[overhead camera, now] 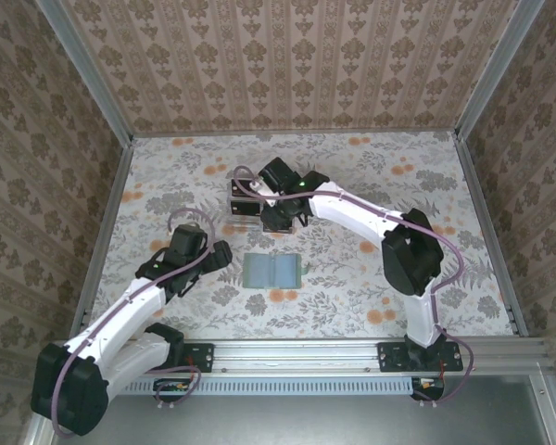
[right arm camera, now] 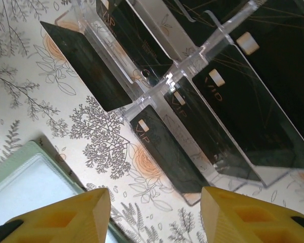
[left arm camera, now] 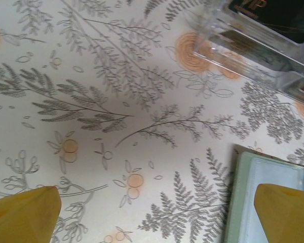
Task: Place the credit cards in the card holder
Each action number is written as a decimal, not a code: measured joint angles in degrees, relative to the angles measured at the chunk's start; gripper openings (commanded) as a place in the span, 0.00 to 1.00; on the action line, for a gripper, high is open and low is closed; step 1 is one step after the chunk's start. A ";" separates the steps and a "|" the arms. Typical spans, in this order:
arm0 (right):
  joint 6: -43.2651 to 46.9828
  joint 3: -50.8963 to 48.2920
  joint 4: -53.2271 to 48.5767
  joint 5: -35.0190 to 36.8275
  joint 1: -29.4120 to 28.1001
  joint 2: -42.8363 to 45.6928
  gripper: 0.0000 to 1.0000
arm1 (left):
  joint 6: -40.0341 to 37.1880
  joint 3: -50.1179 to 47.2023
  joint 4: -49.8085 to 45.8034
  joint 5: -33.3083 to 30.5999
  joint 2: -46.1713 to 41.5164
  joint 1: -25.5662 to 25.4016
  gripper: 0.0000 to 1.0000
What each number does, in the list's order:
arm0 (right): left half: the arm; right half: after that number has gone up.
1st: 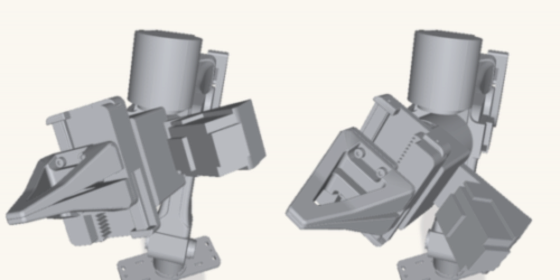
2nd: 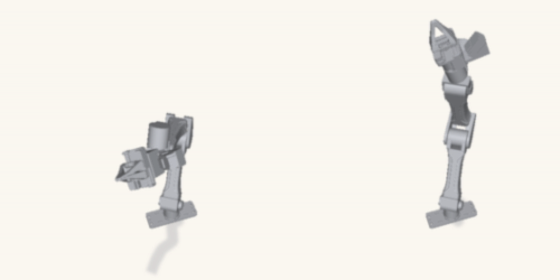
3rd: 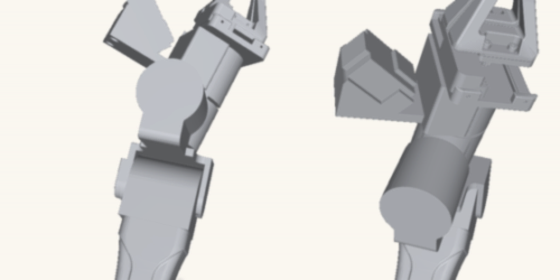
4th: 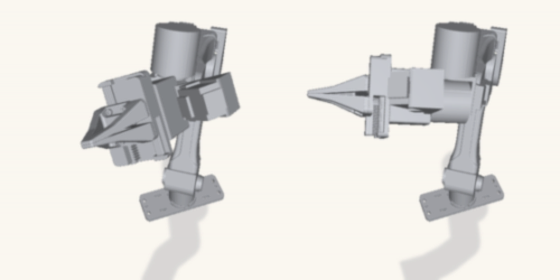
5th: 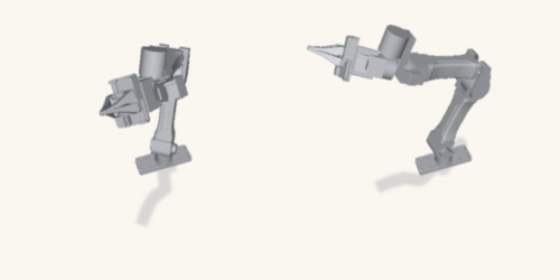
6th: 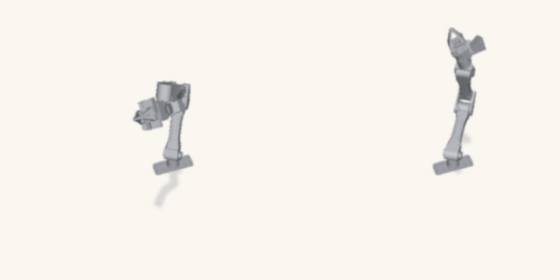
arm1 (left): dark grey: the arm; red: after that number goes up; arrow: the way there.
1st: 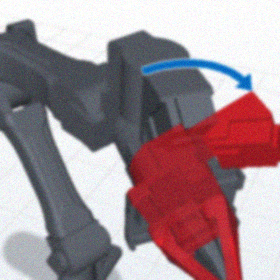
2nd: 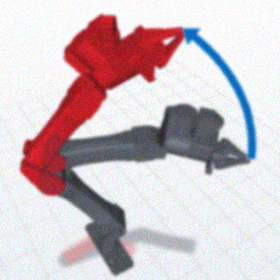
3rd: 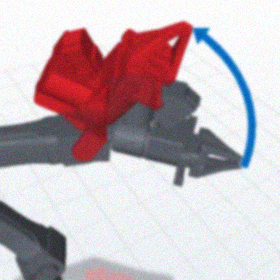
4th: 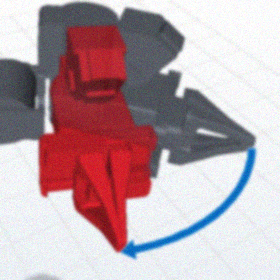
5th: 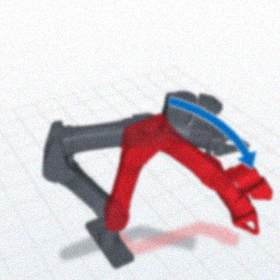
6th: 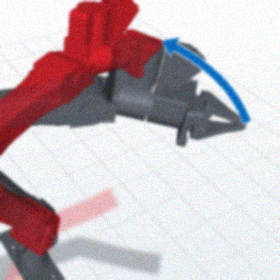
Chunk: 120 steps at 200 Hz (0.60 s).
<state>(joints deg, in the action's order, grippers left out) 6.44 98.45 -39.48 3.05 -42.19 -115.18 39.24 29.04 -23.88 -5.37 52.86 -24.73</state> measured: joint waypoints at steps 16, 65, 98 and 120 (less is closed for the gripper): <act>2.21 2.10 -0.66 0.04 -0.48 -1.99 0.51 | 0.20 -0.02 -0.48 0.28 -0.22 1.53 1.00; 6.34 10.51 -2.82 0.35 -4.39 -8.50 0.47 | 1.97 -1.25 -0.87 0.96 -3.67 4.76 1.00; 8.07 14.99 -3.52 0.70 -5.70 -13.00 0.43 | 3.06 -2.71 -1.31 1.31 -5.35 6.21 1.00; 8.85 18.03 -3.78 1.27 -5.64 -15.63 0.43 | 3.26 -3.02 -1.79 1.75 -5.64 6.84 1.00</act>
<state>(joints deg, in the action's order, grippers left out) 15.29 116.49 -43.27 4.32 -47.83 -130.80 42.50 26.02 -25.67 -3.62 47.22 -17.89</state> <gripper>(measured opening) 0.432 0.997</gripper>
